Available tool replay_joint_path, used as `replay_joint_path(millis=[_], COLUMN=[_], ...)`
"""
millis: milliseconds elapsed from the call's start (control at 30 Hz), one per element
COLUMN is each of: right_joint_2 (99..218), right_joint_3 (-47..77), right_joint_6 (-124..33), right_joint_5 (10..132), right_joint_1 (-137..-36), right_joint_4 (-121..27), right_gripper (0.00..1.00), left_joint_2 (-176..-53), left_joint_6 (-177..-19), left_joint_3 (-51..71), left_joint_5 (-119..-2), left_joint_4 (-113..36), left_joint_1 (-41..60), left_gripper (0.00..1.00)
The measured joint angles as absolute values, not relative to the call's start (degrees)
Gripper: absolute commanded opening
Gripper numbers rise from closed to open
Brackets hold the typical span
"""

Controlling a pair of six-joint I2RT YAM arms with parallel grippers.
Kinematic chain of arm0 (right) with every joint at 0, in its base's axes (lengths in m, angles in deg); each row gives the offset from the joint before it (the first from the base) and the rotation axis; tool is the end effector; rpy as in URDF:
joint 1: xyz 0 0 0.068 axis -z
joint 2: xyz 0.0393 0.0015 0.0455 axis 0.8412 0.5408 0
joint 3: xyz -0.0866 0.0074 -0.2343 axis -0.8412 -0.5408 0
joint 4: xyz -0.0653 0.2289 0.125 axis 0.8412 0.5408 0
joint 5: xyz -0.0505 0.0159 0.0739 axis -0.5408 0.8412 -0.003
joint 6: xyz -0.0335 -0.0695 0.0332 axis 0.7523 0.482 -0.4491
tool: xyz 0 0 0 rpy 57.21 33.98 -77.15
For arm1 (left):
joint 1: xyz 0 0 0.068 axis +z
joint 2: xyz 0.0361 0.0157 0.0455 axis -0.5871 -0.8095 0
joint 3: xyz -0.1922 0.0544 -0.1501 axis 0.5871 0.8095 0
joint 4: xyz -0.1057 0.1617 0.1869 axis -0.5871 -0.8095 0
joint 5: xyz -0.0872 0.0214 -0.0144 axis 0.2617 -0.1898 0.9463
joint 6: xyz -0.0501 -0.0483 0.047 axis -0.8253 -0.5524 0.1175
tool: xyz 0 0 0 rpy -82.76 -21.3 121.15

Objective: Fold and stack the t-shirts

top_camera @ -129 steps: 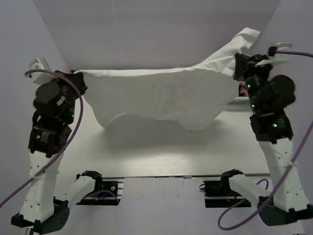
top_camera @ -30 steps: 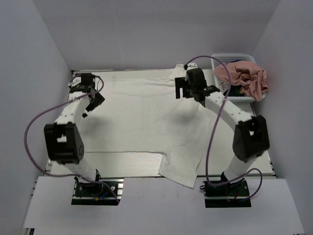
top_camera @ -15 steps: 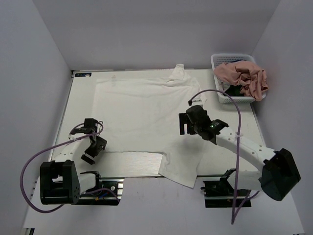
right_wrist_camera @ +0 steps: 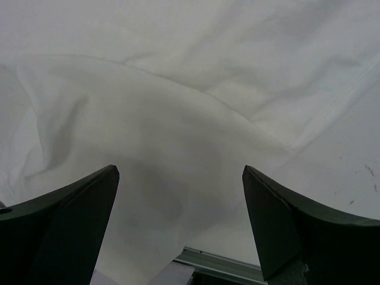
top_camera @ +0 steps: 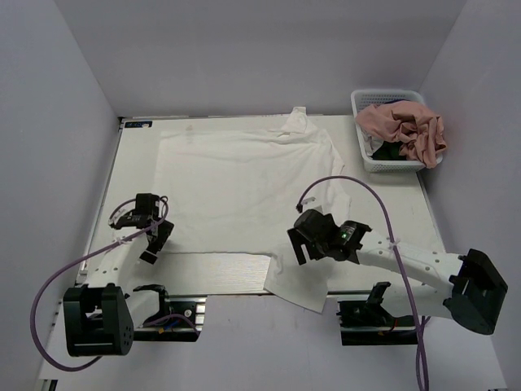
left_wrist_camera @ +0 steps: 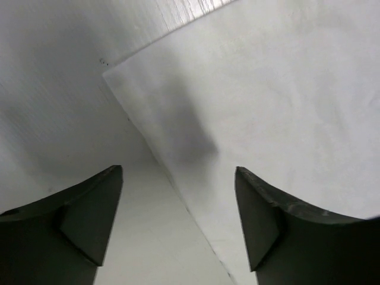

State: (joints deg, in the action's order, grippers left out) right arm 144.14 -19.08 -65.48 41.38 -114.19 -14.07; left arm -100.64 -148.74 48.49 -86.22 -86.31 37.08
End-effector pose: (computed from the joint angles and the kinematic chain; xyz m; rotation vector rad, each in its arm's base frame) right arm 0.1613 0.1973 0.1586 -0.5225 2.4371 0.1001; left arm 0.1964 0.0261 0.1189 -1.4986 2.3031 0.1707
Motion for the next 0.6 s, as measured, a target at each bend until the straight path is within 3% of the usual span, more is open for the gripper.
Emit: replay_joint_path(millis=[167,267,400,433,467,500,600], right_joint_2=[146.1,150.3,152.4,152.4,152.3,152.0,150.2], right_joint_3=[-18.2,-17.7,-17.7,-17.7,-17.7,-17.9,-19.5], right_joint_6=[-66.9,-67.2,-67.2,-67.2,-67.2,-67.2,-67.4], right_joint_5=[41.6,42.3,44.7,45.4,45.9,46.5,49.4], right_joint_1=[-119.0,-123.3,-127.7,-128.4,-129.0,-129.8,-132.1], right_joint_4=[-9.2,-8.1,-7.5,-7.6,-7.7,-7.9,-9.5], right_gripper=[0.90,0.90,0.90,0.90,0.89,0.89,0.86], left_joint_2=[-103.5,-106.7,-108.8,-109.1,-109.4,-109.6,-110.2], left_joint_6=[-151.5,-152.9,-153.9,-154.0,-154.4,-154.6,-154.7], left_joint_3=[48.5,48.9,49.2,49.1,49.1,49.0,48.9], left_joint_5=[-88.2,-89.3,-90.7,-91.0,-91.4,-91.5,-91.8], left_joint_4=[-85.3,-84.3,-83.1,-82.8,-82.5,-81.8,-80.5], left_joint_1=[37.1,37.1,37.3,37.3,37.3,37.3,37.3], left_gripper=[0.75,0.64,0.38,0.18,0.06,0.00,0.00])
